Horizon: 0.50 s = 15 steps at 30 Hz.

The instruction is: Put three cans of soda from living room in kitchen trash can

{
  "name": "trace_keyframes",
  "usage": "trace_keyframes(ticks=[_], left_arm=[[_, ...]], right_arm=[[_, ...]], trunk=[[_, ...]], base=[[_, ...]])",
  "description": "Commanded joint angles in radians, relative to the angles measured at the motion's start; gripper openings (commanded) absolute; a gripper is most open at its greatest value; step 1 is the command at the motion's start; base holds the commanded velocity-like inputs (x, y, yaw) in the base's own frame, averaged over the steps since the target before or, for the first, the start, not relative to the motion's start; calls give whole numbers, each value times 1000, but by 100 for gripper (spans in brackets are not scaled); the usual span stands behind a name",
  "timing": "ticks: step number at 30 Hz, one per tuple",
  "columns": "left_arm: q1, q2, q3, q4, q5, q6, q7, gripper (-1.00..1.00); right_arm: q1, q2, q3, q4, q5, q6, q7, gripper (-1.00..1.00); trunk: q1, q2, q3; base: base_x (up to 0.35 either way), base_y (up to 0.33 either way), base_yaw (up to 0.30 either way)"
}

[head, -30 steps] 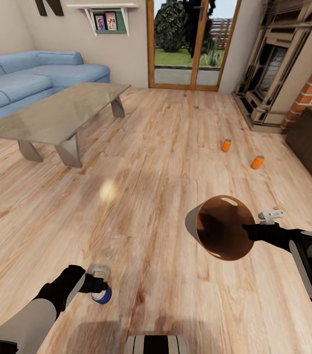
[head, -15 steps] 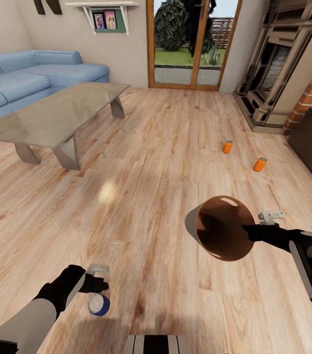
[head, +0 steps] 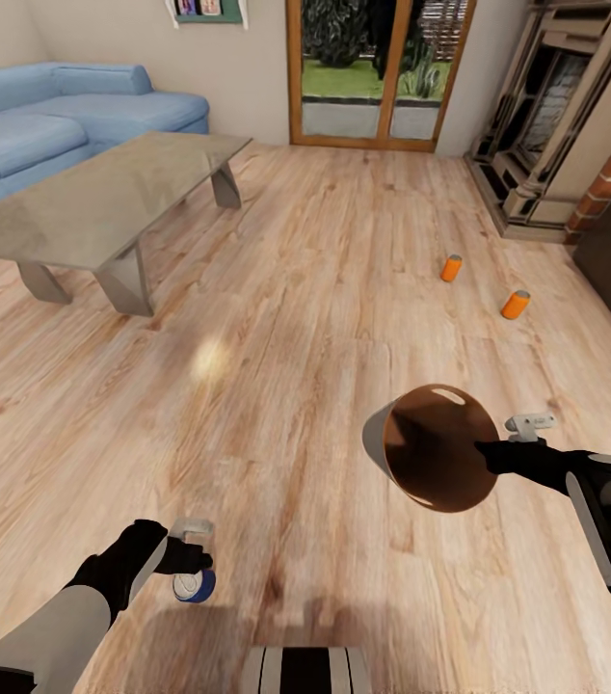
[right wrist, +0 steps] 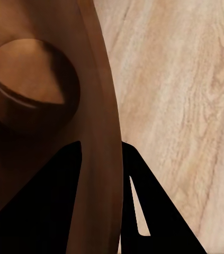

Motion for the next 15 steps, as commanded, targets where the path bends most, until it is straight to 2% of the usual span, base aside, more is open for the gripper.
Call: trace_keyframes(ticks=[1,7,12,15], left_arm=[[0,0,0,0,0,0,0,100],[0,-1,-1,1,-2,3,3,100],[0,-3,-1,2,-5,6,4,100],[0,-3,-1,3,-5,6,4,100]], right_arm=[[-1,0,0,-1,-21,3,3,-100],[-1,1,0,-1,-20,3,3,-100],[-1,1,2,-1,-17,3,3,-100],[-1,2,4,-1,1,3,2,-100]], trunk=[[0,0,-4],[3,-2,-27],[3,-2,-27],[3,-2,-27]], base=[[0,0,0],[0,0,0],[0,0,0],[0,0,0]])
